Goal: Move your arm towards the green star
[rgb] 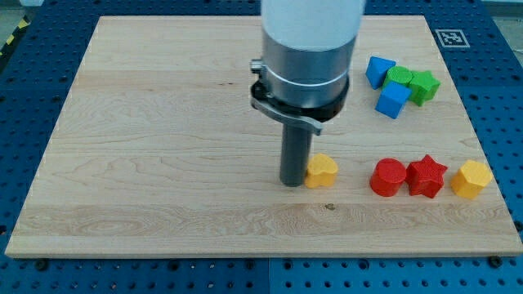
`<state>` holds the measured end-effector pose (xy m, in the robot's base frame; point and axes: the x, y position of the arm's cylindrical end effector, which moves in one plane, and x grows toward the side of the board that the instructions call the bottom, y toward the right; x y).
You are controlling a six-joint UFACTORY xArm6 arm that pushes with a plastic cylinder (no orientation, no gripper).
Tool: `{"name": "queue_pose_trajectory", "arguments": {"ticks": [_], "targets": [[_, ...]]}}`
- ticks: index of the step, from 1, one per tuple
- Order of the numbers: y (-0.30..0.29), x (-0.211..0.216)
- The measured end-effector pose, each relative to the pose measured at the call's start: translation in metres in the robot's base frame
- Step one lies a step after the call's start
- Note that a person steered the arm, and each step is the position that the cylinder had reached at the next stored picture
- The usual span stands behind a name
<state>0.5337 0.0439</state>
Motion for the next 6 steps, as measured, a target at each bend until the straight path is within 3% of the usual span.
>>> {"name": "queue_pose_trajectory", "arguments": {"ticks": [2, 3, 4, 5, 6], "targets": [[0.042, -0.009], [0.02, -0.033], [-0.008, -0.106], [0.012, -0.212], [0.09, -0.262]]}}
